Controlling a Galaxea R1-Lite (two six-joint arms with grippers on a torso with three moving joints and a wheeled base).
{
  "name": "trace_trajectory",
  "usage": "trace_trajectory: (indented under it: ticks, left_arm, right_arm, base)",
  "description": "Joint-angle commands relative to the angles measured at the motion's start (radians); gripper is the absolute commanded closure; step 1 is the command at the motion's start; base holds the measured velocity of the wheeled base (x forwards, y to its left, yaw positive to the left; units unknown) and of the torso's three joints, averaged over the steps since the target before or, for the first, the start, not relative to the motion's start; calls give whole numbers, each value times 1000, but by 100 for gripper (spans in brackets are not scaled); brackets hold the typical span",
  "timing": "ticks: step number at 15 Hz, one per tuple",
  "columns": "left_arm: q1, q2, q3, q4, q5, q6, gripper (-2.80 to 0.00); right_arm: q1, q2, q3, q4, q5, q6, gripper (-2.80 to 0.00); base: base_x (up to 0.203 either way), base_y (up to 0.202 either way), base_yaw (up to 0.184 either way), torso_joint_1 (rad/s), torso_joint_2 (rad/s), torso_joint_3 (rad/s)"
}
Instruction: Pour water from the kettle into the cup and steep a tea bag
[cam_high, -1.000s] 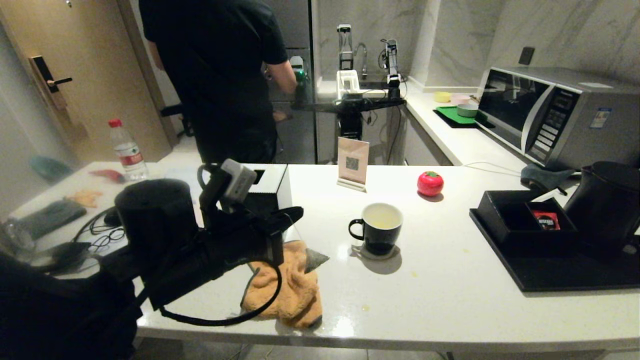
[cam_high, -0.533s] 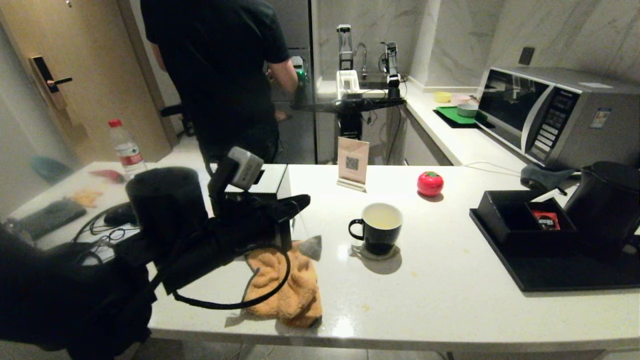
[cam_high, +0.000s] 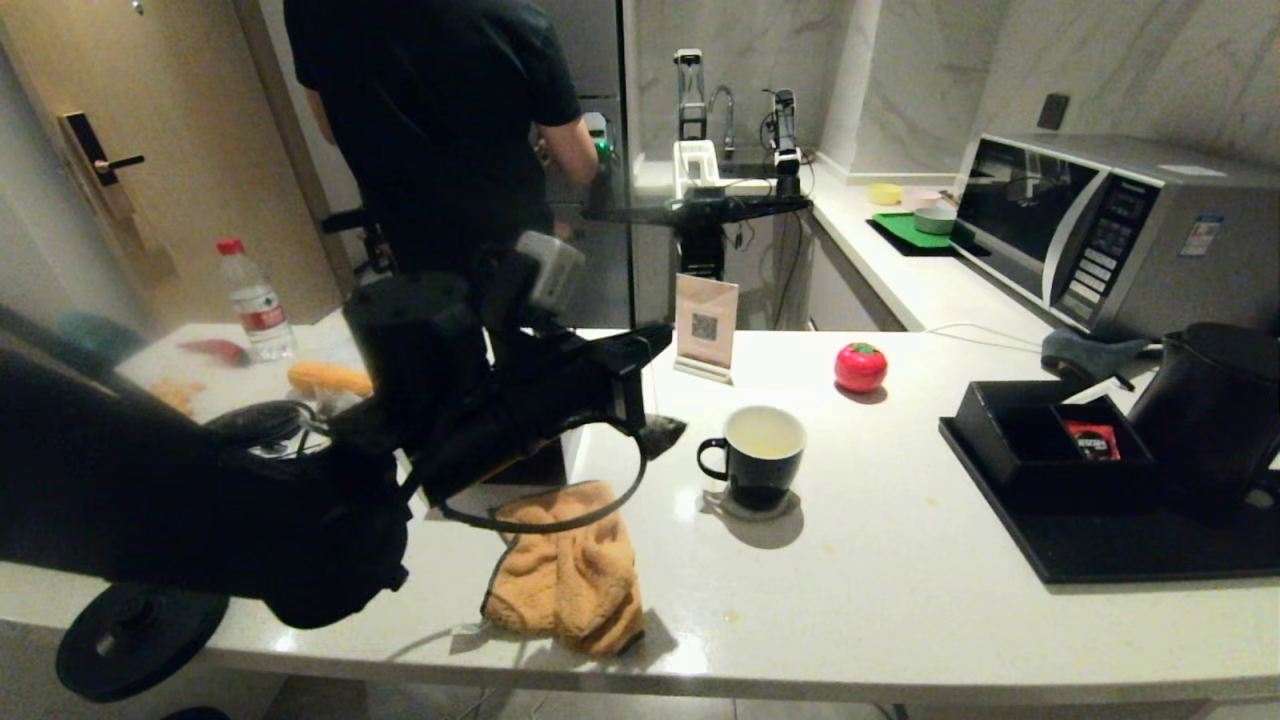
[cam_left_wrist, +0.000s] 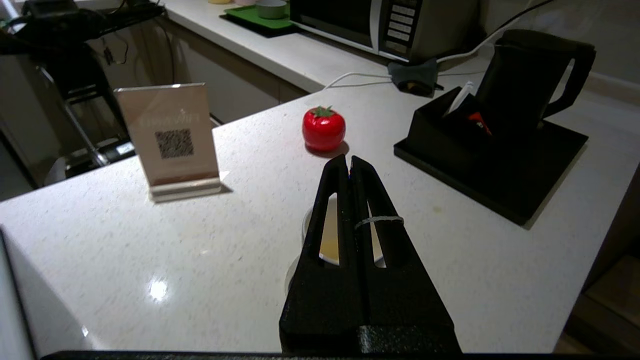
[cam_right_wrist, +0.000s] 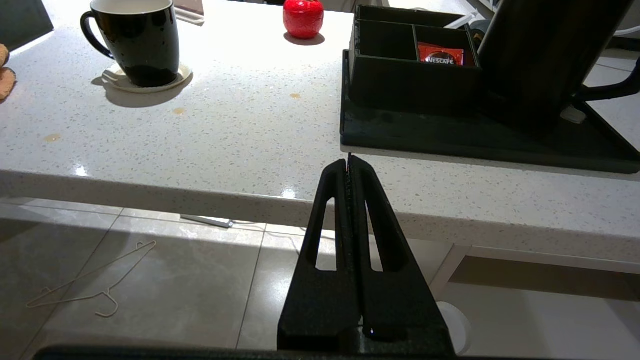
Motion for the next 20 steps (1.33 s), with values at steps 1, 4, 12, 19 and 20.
trace_trajectory:
  ticks: [1,4,12,19,20]
  left_arm:
    - [-9,82,-92,-3,-4,-1,0]
    - [-12,168,-199,-2,-9,-1,0]
    - [-26,347,-402,0,-10,-2,0]
    - [-66,410,-438,-2,-7,-2,0]
    - [-68,421,-439,-2,-7,-2,0]
  right_arm:
    - [0,2,-1,0,1,-1,0]
    - [0,2,1,-1,1,-1,0]
    - [0,2,1,-3,1,-1,0]
    - [0,2,4,-7,1,-1,0]
    - [0,2,4,-7,1,-1,0]
  base:
    - [0,0,0,0,0,0]
    - [0,0,0,0,0,0]
    - [0,0,0,0,0,0]
    - [0,0,0,0,0,0]
    - [0,0,0,0,0,0]
